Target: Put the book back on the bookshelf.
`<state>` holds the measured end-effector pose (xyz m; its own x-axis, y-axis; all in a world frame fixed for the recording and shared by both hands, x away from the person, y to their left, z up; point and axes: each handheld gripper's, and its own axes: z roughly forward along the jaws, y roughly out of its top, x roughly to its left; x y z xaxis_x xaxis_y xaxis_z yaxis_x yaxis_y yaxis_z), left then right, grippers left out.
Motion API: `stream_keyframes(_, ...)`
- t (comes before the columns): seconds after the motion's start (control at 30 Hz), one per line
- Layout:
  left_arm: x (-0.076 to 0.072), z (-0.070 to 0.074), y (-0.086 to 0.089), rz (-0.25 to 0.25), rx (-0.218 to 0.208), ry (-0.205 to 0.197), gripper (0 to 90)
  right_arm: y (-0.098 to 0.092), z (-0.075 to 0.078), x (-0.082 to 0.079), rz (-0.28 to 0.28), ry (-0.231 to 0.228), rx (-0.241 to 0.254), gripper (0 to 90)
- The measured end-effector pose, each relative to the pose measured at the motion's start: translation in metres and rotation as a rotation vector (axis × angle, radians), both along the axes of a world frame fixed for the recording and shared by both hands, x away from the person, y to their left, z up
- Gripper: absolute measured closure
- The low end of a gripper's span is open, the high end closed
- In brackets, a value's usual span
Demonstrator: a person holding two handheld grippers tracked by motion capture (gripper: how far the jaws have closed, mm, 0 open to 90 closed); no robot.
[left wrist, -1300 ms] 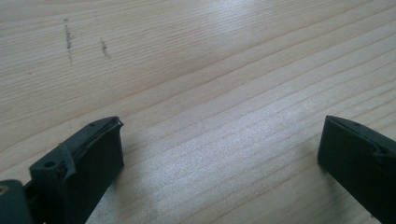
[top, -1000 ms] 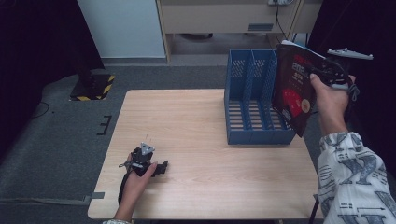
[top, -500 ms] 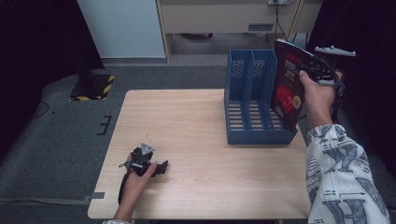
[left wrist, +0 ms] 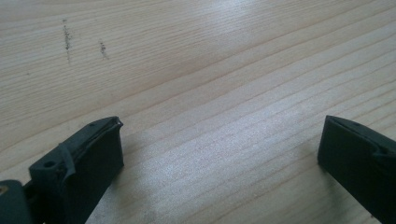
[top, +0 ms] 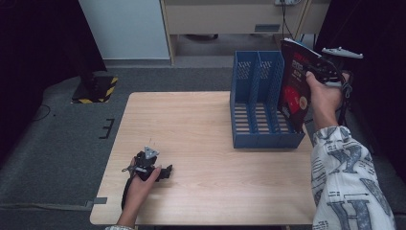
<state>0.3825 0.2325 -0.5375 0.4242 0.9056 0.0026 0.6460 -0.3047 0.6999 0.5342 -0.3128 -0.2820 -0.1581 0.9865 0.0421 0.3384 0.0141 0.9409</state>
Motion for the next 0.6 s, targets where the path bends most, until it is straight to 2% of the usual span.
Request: stream_keyframes(0.6, 0.000, 0.000, -0.001, 0.002, -0.003, 0.000, 0.0, 0.004, -0.014, 0.007, 0.013, -0.035, 0.001, 87.0)
